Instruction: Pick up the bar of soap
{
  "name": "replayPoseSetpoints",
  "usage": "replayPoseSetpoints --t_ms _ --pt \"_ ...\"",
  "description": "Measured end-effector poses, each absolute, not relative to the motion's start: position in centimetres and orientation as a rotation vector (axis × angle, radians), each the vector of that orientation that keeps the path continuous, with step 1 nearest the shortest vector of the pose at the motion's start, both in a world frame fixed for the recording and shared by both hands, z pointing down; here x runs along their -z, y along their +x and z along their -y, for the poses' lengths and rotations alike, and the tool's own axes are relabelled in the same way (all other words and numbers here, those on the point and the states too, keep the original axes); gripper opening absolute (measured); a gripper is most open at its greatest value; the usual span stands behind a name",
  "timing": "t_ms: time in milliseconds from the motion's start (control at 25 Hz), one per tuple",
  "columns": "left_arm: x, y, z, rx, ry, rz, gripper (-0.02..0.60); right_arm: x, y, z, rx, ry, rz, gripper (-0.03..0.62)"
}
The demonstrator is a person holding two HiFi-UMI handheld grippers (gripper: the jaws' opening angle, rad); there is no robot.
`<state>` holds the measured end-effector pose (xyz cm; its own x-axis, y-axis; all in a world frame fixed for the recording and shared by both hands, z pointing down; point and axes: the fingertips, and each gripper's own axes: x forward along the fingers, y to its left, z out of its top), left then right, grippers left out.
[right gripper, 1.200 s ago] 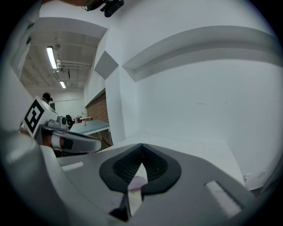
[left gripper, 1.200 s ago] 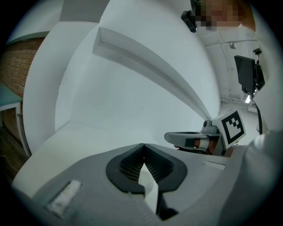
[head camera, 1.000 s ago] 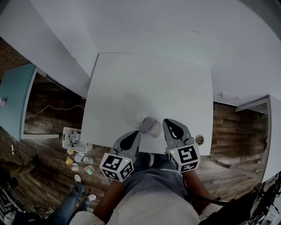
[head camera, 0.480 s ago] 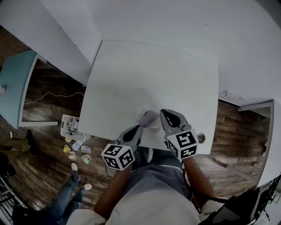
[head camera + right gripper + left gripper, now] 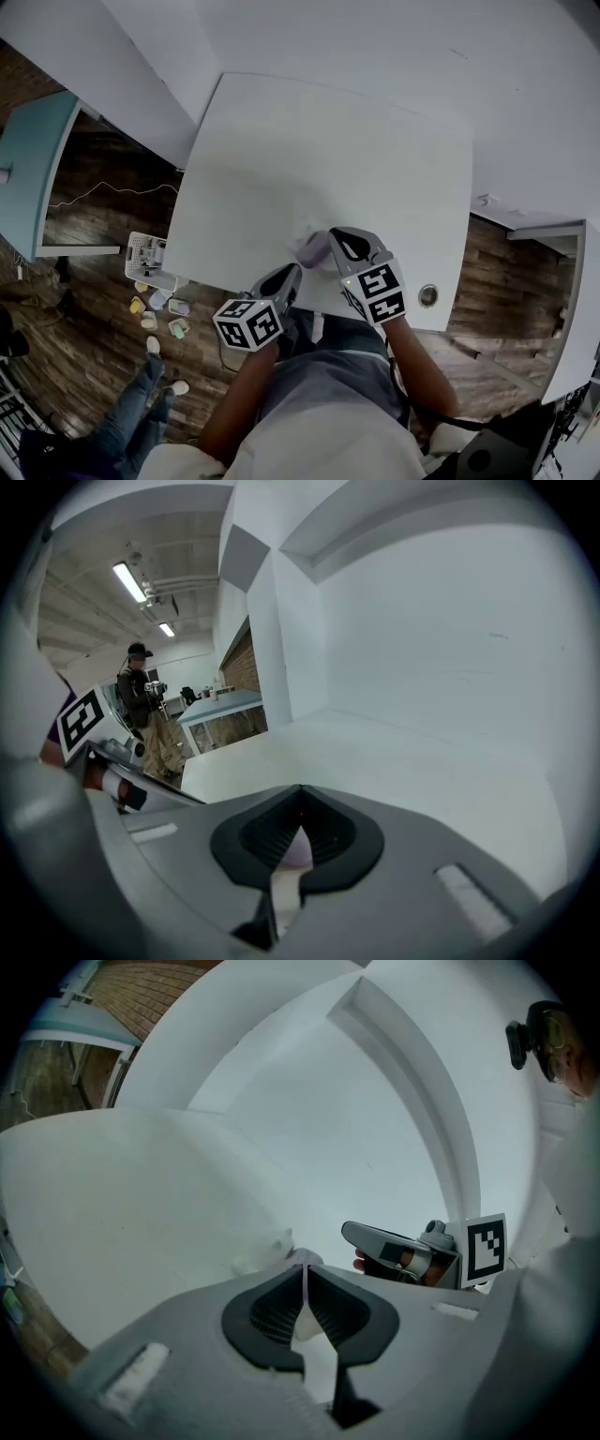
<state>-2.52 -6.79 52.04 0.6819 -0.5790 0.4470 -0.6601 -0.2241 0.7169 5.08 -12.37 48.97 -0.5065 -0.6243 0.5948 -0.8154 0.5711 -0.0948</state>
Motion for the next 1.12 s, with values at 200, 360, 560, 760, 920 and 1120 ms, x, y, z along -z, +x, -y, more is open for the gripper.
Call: replayPoseSetpoints --t_ms 200,360,560,760,920,1120 --pt "-53.2 -2.3 6.8 -0.096 1.865 0.951 0.025 -50.7 4.8 12.3 -0.458 1.069 2.25 0.003" --pt "-54.2 -2.2 6.7 -0.086 1.827 0.929 0.038 -51.9 5.1 12.2 -0.462 1.039 2.202 0.003" --pt "-54.9 -1.7 6.4 -0.057 1.786 0.892 0.089 -53.4 5.2 11.9 -0.478 1.009 2.151 0.003" --pt "-55.2 -1.8 6.3 0.019 1.714 0.862 0.104 -53.6 5.1 12.0 -0.487 1.006 2.15 0.003" --pt "-55.1 -1.0 6.4 0.108 1.638 0.807 0.112 -53.6 5.1 11.9 -0.477 1.001 2.154 0.003" --pt "-55.3 -1.0 6.5 0.215 1.522 0.758 0.117 -53.6 5.0 11.9 -0.472 0.995 2.155 0.003"
